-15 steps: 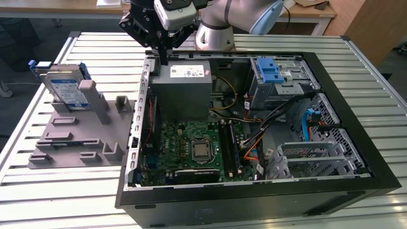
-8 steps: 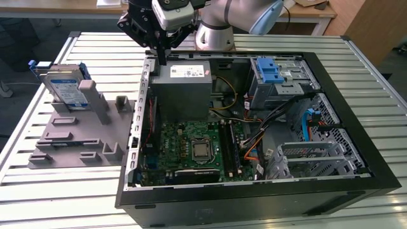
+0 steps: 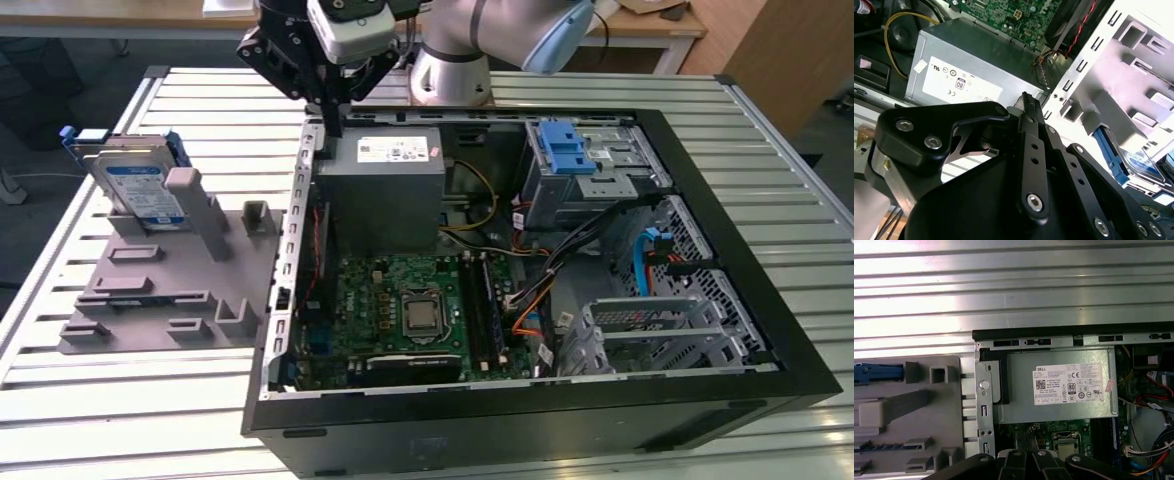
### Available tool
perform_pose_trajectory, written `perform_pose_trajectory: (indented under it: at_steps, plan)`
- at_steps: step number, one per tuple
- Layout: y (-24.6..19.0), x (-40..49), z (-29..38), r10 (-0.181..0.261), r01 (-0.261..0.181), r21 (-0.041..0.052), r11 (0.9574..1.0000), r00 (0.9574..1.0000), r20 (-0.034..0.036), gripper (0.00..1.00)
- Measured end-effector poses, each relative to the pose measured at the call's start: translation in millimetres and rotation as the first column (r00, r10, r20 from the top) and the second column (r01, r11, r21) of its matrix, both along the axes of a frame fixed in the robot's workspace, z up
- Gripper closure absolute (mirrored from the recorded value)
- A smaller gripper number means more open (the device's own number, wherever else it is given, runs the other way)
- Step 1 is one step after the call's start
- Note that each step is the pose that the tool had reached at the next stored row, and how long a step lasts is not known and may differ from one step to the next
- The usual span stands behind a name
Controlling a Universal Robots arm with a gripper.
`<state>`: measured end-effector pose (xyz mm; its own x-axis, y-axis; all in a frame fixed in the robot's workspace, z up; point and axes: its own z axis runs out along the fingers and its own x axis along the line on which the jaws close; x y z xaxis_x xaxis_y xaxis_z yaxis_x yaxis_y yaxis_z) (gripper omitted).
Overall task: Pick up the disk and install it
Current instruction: 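Reach for the disk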
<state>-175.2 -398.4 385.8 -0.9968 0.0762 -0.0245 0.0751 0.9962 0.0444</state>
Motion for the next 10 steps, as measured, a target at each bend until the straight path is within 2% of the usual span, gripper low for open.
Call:
perform_pose_trajectory:
  at_steps: [8, 10]
  plan:
    - [0.0, -3.1, -0.1, 0.000, 0.000, -0.0001, 1.0000, 1.0000, -0.0001, 0.89]
    - [0.0, -9.9, -4.5, 0.000, 0.000, -0.0001, 1.0000, 1.0000, -0.0001, 0.89]
